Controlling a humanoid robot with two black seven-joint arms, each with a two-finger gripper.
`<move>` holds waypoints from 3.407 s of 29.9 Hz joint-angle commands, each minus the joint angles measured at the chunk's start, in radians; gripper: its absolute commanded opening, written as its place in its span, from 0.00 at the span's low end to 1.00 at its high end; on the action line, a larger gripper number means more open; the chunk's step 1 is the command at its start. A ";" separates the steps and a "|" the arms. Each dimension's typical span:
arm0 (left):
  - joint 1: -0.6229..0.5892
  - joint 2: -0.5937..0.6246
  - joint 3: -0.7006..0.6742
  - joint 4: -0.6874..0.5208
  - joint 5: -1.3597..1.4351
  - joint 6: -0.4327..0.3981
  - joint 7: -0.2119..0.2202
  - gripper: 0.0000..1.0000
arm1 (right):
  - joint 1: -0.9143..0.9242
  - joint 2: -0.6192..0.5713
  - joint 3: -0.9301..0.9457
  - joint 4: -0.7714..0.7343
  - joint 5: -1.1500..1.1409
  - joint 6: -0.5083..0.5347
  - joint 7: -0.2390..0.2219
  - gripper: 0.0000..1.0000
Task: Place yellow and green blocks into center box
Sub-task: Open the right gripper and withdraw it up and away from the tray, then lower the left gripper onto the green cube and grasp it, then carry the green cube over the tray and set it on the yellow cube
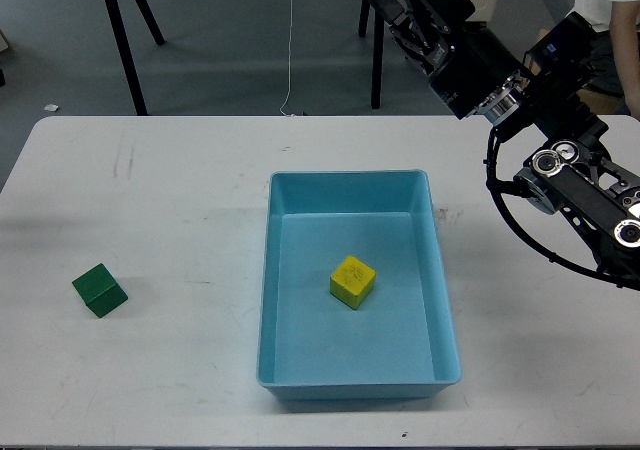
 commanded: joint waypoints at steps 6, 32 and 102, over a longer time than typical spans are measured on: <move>0.002 0.092 0.018 -0.265 0.199 -0.153 0.000 1.00 | -0.250 -0.069 0.169 0.114 0.000 -0.017 -0.001 0.98; 0.019 0.012 0.106 -0.359 0.488 -0.479 0.000 1.00 | -0.684 -0.083 0.403 0.255 0.017 -0.043 0.000 0.98; -0.372 -0.274 0.012 -0.464 0.296 -0.479 0.000 0.12 | -0.877 -0.081 0.545 0.138 0.118 -0.058 0.000 0.98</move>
